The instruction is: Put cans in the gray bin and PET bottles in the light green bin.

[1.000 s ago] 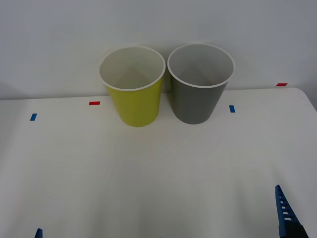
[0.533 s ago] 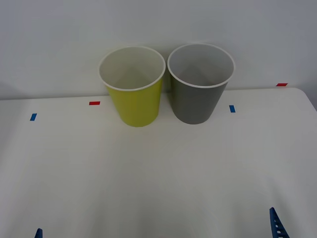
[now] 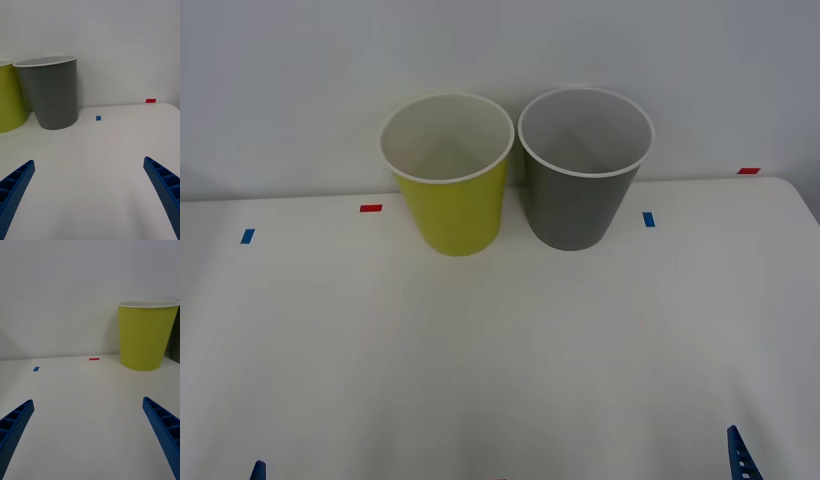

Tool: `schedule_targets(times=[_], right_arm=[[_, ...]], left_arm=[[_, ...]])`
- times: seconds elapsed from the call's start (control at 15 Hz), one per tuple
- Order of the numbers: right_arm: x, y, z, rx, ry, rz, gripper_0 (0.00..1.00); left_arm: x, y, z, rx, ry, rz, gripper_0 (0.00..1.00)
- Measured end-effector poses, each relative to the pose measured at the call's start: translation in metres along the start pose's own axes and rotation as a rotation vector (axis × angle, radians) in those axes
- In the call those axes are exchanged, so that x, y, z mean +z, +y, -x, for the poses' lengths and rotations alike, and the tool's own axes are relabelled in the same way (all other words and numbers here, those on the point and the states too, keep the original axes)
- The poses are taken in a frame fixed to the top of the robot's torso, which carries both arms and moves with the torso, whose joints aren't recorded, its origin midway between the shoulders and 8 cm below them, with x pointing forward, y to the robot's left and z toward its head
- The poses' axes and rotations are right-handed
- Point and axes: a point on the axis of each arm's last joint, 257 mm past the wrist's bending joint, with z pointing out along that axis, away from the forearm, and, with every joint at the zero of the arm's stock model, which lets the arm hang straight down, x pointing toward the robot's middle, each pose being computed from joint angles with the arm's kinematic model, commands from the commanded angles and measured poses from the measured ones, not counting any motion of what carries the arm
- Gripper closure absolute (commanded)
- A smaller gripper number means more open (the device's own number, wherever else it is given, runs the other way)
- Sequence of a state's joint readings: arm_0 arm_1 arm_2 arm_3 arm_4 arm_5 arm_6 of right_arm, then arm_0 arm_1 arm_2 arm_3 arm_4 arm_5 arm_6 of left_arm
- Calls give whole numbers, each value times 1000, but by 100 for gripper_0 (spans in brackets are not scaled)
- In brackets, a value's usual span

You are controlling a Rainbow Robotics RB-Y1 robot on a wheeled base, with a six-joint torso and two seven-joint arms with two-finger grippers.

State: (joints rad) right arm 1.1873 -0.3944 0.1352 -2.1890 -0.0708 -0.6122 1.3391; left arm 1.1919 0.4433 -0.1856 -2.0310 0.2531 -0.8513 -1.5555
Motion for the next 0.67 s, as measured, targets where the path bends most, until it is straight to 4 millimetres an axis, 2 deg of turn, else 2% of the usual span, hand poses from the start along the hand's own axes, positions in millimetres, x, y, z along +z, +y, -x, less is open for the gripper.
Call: schedule_targets(times=[0.67], right_arm=[[0,0,0,0,0,0,0]], left_arm=[[0,0,0,0,0,0,0]])
